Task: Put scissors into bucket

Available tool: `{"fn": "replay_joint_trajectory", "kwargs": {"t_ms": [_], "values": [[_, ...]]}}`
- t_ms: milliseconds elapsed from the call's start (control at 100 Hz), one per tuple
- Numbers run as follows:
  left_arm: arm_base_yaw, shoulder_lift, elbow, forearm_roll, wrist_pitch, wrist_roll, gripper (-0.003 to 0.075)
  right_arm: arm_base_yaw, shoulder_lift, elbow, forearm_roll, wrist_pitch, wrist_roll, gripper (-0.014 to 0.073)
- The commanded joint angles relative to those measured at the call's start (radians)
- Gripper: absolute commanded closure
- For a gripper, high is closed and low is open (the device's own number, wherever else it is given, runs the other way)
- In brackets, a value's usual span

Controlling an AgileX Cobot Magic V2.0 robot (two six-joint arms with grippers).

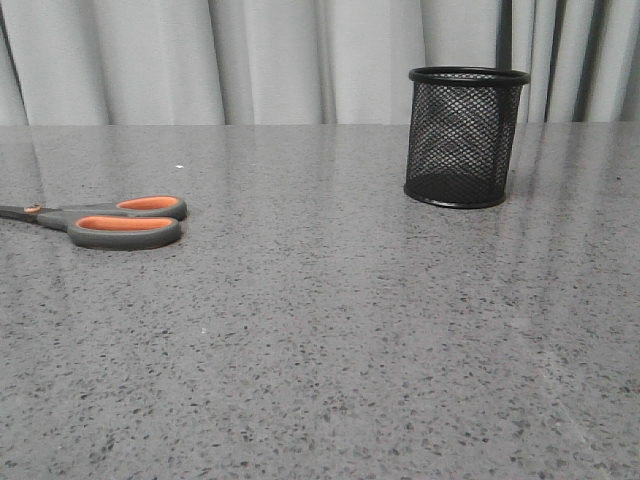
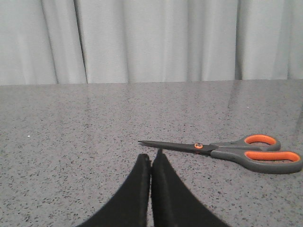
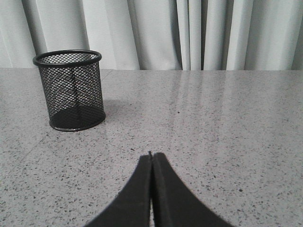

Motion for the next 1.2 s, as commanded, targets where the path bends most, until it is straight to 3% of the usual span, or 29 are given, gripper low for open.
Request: {"fn": "replay_joint_trajectory", "kwargs": {"t_ms": [0,220,390,490,680,790,1050,1190], "values": [[0.001,-0.027,0.026,-0.033,-0.078,-0.009,0.0741,-0.007,-0.021,0.015,0.011,-0.091,0.001,0.0659],[0.001,-0.027,0.026,-0.283,-0.117,-0.009,0.0741,-0.007,-0.021,0.015,0.337,-0.117,0.001,0.0659],[0.001,-0.027,0.024,-0.574,-0.176,-0.009,0.0741,-0.007,-0.021,0.015,0.632,-0.121,0.001,0.0659],[0.001,-0.027,0.013,-0.731,-0.203,-0.009,0.0741,-0.007,-0.021,0.001,0.735,-0.119,0.001,0.0659],[0.001,-0.022,-0.07,-0.782,-0.169,-0.009,0.0741,-0.007,-0.011,-0.113,0.731,-0.008,0.001,0.064],[0.001,0.008,-0.158,-0.722,-0.087,-0.008,0.0741,-0.007,0.044,-0.207,0.661,0.111,0.001,0.0636],[0.001,0.265,-0.455,-0.465,0.265,-0.002,0.0741,-0.007,0.351,-0.448,0.391,0.334,0.001,0.0636],[0.001,0.434,-0.644,-0.404,0.478,0.115,0.0741,-0.007,0.558,-0.585,0.297,0.448,0.001,0.0637]]}}
